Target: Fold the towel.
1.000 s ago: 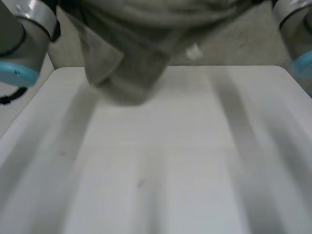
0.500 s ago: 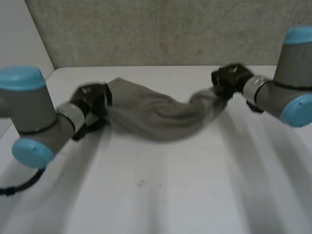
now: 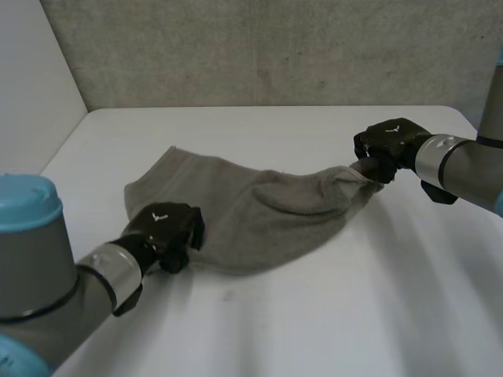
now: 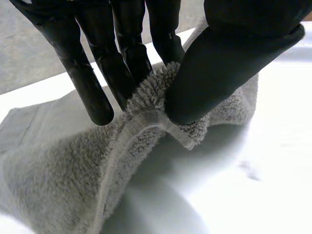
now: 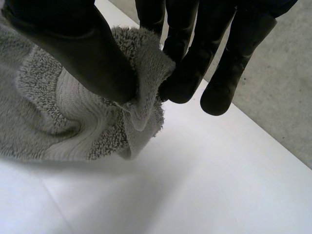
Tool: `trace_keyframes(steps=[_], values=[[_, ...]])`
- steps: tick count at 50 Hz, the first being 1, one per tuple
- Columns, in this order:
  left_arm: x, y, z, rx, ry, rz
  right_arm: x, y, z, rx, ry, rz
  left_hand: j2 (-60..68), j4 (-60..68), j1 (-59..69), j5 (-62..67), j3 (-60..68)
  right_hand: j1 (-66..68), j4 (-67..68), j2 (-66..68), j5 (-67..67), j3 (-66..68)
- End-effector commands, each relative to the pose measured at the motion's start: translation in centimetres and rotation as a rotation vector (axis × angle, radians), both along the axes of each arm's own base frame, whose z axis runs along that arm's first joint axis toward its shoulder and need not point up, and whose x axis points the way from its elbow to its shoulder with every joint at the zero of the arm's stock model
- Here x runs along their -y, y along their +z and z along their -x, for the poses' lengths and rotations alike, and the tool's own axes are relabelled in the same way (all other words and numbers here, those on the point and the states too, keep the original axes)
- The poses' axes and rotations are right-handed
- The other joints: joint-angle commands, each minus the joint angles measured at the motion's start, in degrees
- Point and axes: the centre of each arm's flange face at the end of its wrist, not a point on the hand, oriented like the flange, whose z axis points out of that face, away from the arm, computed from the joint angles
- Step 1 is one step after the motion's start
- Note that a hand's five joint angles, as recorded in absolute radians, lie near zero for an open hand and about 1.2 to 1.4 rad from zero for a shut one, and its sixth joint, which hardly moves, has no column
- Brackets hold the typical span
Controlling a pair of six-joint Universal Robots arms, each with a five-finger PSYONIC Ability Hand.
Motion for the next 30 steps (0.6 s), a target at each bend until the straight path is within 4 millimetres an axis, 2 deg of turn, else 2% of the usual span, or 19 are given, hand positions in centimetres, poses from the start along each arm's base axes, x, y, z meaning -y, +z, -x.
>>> trace_keyframes(steps=[1, 6, 8, 12, 14, 15, 17, 21, 23, 25, 26, 27, 28, 30], values=[[-3.4, 1.2, -0.1, -0.009, -0.05, 0.015, -2.3, 0.5, 0.5, -0.057, 0.032, 0.008, 10.18, 10.1, 11.93, 11.06, 10.24, 4.54, 3.3, 5.65, 4.13, 3.34], [-4.8, 1.7, -0.3, -0.013, -0.073, 0.021, -3.3, 0.2, 0.9, -0.107, 0.05, 0.008, 10.18, 10.1, 11.93, 11.06, 10.24, 4.54, 3.3, 5.65, 4.13, 3.34], [-6.1, 1.8, -0.1, -0.009, -0.104, 0.015, -3.3, -0.2, 1.6, -0.144, 0.046, 0.006, 10.18, 10.1, 11.93, 11.06, 10.24, 4.54, 3.3, 5.65, 4.13, 3.34], [-7.2, 1.5, 0.1, 0.0, -0.131, -0.007, -3.4, -0.6, 2.6, -0.181, 0.037, -0.013, 10.18, 10.1, 11.93, 11.06, 10.24, 4.54, 3.3, 5.65, 4.13, 3.34], [-8.9, 1.1, 0.4, 0.016, -0.18, -0.038, -3.6, -0.6, 3.1, -0.201, 0.045, -0.03, 10.18, 10.1, 11.93, 11.06, 10.24, 4.54, 3.3, 5.65, 4.13, 3.34], [-8.9, 1.1, 0.4, 0.016, -0.18, -0.038, -3.6, -0.6, 3.1, -0.201, 0.045, -0.031, 10.18, 10.1, 11.93, 11.06, 10.24, 4.54, 3.3, 5.65, 4.13, 3.34], [-11.2, 0.9, 1.0, 0.03, -0.256, -0.061, -3.4, -0.6, 3.5, -0.205, 0.037, -0.032, 10.18, 10.1, 11.93, 11.06, 10.24, 4.54, 3.3, 5.65, 4.13, 3.34], [-12.7, 1.1, 1.5, 0.03, -0.313, -0.058, -3.3, -0.6, 3.7, -0.205, 0.033, -0.03, 10.18, 10.1, 11.93, 11.06, 10.24, 4.54, 3.3, 5.65, 4.13, 3.34], [-12.8, 1.3, 1.6, 0.026, -0.323, -0.053, -3.2, -0.6, 3.7, -0.205, 0.032, -0.029, 5.49, 5.41, 7.24, 6.37, 5.56, 4.54, 3.3, 5.65, 4.13, 3.34], [-12.5, 1.4, 1.8, 0.027, -0.319, -0.037, -3.3, -0.8, 3.6, -0.206, 0.036, -0.033, -15.43, -15.51, -13.68, -14.55, -15.36, 4.54, 3.3, 5.65, 4.13, 3.34], [-12.5, 1.4, 1.8, 0.027, -0.319, -0.037, -3.3, -0.8, 3.6, -0.206, 0.036, -0.033, -15.54, -15.61, -13.78, -14.65, -15.47, 4.54, 3.3, 5.65, 4.13, 3.34], [-12.1, 1.7, 2.0, 0.019, -0.313, -0.026, -3.4, -0.9, 3.5, -0.205, 0.038, -0.035, -24.2, -24.27, -22.45, -23.31, -24.13, 4.54, 3.3, 5.65, 4.13, 3.34], [-12.1, 1.7, 2.0, 0.019, -0.313, -0.026, -3.4, -0.9, 3.5, -0.205, 0.038, -0.035, -24.28, -24.36, -22.53, -23.4, -24.22, 4.54, 3.3, 5.65, 4.13, 3.34], [-10.4, 2.6, 2.3, -0.006, -0.278, 0.009, -3.3, -1.2, 3.3, -0.204, 0.044, -0.033, -46.36, -46.44, -44.61, -45.48, -46.29, 4.54, 3.3, 5.65, 4.13, 3.34]])
